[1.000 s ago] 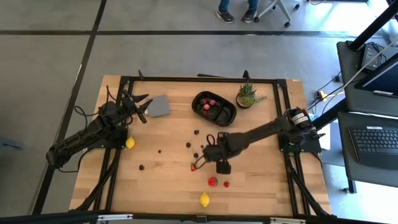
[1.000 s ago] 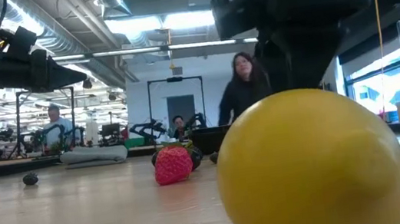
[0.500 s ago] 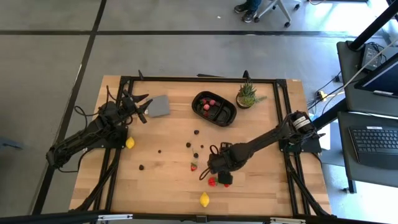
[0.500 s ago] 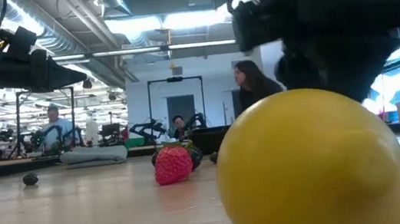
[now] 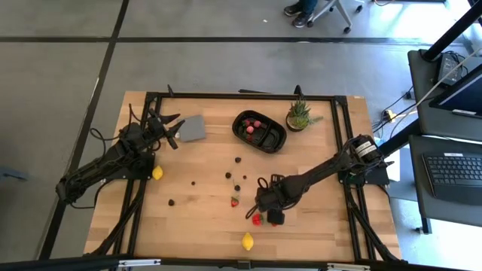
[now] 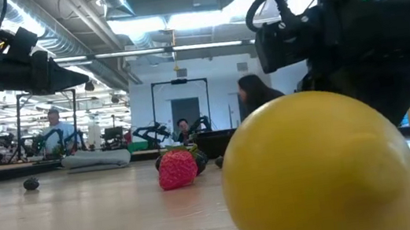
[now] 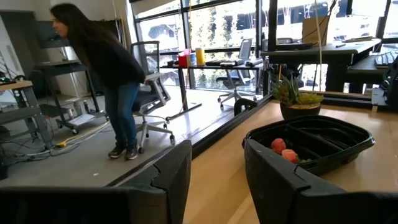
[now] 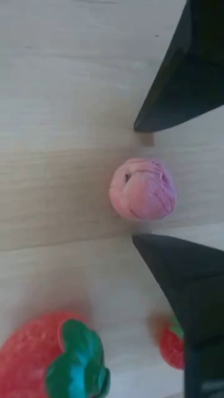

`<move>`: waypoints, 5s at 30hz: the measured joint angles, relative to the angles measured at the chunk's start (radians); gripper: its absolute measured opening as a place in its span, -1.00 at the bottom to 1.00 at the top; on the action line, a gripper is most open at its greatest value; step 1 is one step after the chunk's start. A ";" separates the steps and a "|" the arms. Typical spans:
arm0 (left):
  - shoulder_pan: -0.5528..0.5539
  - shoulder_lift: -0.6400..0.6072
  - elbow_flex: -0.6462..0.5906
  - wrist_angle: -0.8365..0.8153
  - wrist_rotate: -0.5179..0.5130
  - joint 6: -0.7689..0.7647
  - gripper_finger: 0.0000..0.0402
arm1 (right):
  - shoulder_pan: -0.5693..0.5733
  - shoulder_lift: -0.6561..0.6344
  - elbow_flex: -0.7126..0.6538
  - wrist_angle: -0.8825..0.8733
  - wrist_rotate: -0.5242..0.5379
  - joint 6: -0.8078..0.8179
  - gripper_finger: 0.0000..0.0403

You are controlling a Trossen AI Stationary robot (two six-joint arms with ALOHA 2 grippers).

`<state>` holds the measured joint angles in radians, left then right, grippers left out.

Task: Pick and placing Produce into tupperware
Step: Put the apricot into the black bin, then put the middle strawberry into the black bin

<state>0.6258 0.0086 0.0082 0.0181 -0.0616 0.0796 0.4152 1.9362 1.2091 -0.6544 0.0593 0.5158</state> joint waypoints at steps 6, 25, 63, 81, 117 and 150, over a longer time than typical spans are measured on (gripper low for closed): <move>0.000 0.000 0.000 0.000 0.000 0.000 -0.30 | -0.008 0.000 0.000 0.002 0.000 -0.021 0.02; 0.000 0.000 0.000 0.000 0.000 -0.002 -0.30 | -0.443 0.001 0.248 -0.174 0.000 -0.453 -0.54; 0.000 0.000 0.000 0.000 0.000 0.000 -0.30 | -0.727 0.001 0.234 -0.048 0.081 -0.598 0.22; 0.000 0.000 0.000 0.000 0.000 0.002 -0.30 | -0.322 -0.008 0.367 -0.295 -0.159 -0.487 0.53; 0.000 0.000 0.000 0.000 0.000 0.002 -0.30 | 0.094 -0.005 0.157 0.187 0.033 -0.172 0.53; 0.000 0.000 0.000 0.000 0.000 0.001 -0.30 | 0.107 0.054 0.013 0.374 0.026 -0.158 0.20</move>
<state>0.6259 0.0086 0.0082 0.0181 -0.0616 0.0803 0.5218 1.9900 1.2217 -0.2802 0.0856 0.3576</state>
